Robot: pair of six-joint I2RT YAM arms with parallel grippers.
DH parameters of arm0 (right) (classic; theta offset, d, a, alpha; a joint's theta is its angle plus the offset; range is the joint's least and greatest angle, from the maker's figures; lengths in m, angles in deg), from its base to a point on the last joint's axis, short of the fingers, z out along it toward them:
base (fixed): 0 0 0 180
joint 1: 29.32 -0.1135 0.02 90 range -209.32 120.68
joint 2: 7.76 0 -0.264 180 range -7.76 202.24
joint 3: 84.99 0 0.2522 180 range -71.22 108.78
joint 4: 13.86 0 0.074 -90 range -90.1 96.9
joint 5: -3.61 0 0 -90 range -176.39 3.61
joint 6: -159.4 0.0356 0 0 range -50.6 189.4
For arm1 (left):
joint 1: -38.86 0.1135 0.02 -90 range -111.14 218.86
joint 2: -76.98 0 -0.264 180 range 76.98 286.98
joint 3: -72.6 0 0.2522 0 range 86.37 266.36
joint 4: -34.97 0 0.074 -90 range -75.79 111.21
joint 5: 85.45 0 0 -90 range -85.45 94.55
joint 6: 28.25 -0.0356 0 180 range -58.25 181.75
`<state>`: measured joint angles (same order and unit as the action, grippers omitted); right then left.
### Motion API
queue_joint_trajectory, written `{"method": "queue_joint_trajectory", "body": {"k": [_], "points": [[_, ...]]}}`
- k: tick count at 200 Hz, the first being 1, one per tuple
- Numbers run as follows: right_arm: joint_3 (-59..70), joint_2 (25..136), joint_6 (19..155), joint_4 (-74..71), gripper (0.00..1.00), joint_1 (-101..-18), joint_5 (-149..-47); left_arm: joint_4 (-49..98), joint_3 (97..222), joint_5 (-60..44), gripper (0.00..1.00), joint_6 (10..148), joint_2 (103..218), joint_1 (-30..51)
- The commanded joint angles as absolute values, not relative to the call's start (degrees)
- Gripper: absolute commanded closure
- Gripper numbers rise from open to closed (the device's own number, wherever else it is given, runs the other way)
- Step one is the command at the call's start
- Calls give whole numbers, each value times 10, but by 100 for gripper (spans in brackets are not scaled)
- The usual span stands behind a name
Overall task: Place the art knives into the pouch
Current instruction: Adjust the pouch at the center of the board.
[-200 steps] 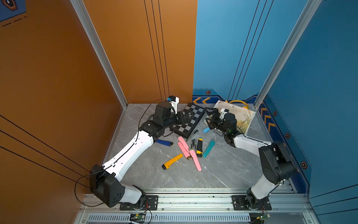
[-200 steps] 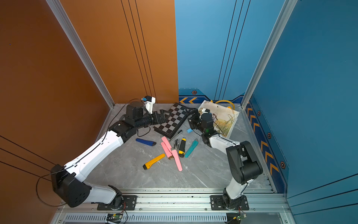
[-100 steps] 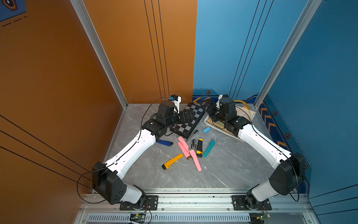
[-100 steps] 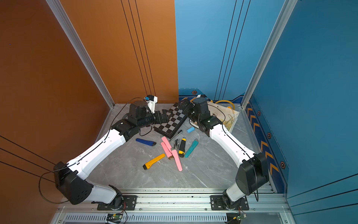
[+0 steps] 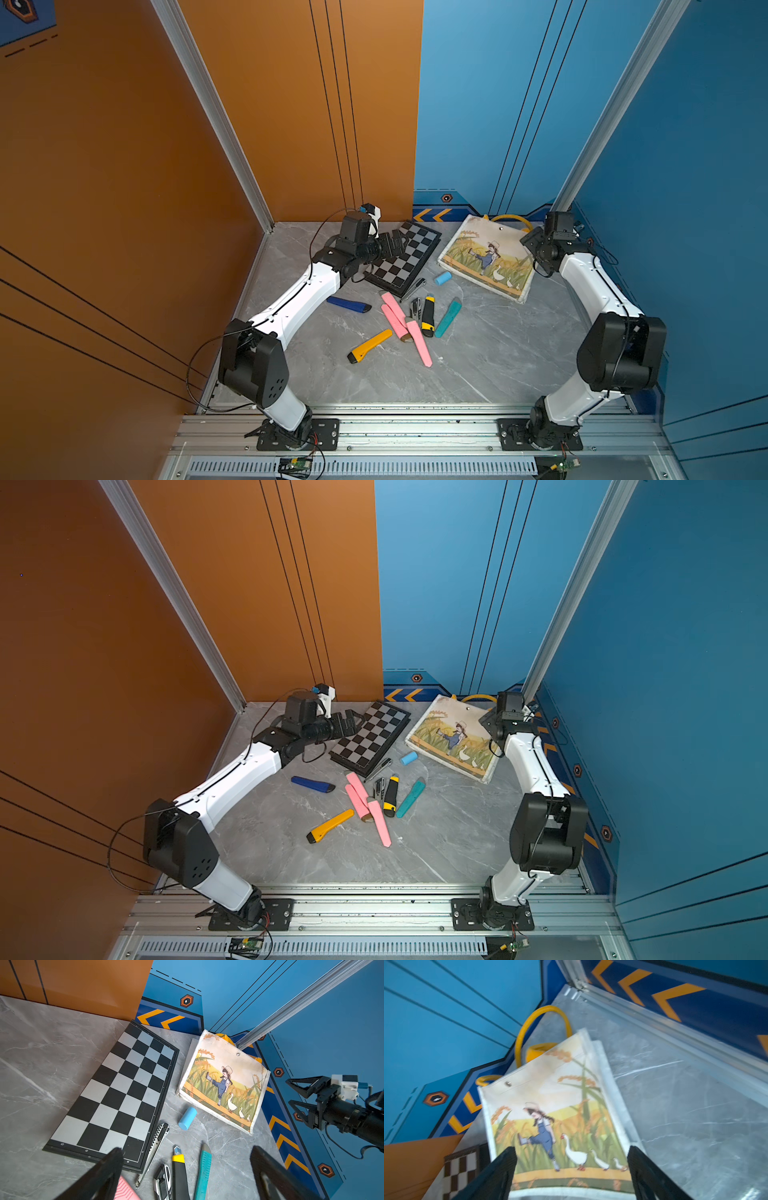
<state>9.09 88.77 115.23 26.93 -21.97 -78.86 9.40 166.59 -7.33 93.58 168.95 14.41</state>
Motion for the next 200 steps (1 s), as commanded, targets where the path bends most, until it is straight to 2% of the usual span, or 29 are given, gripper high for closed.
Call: {"method": "queue_joint_trajectory", "body": {"k": [1,13,58,74,78,95,128,183,200], "points": [[102,939,1117,309,16,-197,-814,93,1660,-52,2,921,1696,138],[109,965,1103,304,19,-187,-824,91,1660,-50,2,922,1698,136],[105,1016,1080,242,20,-163,-886,80,1656,-35,2,926,1697,124],[114,1035,1076,240,25,-163,-894,75,1656,-29,2,926,1695,119],[115,1038,1076,237,29,-163,-900,74,1655,-26,2,926,1695,117],[118,1051,1076,233,61,-168,-921,69,1652,-19,2,926,1693,113],[96,1029,1080,246,100,-204,-924,68,1650,-17,2,925,1694,111],[-76,810,1176,302,100,-354,-882,58,1667,-38,2,914,1716,113],[-115,751,1220,312,81,-407,-875,50,1679,-51,2,909,1728,114]]}}
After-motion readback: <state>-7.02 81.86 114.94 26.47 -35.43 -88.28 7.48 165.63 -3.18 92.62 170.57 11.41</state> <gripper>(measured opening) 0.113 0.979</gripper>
